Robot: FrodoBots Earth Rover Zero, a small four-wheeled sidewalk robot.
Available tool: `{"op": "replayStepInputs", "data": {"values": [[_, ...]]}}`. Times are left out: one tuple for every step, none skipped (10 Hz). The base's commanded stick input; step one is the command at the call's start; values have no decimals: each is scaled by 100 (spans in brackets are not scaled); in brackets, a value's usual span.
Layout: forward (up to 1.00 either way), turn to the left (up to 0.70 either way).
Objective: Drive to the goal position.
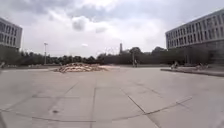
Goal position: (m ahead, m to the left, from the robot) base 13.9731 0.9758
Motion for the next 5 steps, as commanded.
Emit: {"op": "replayStepInputs", "data": {"values": [[100, 0], [100, 0], [100, 0], [100, 0], [100, 0]]}}
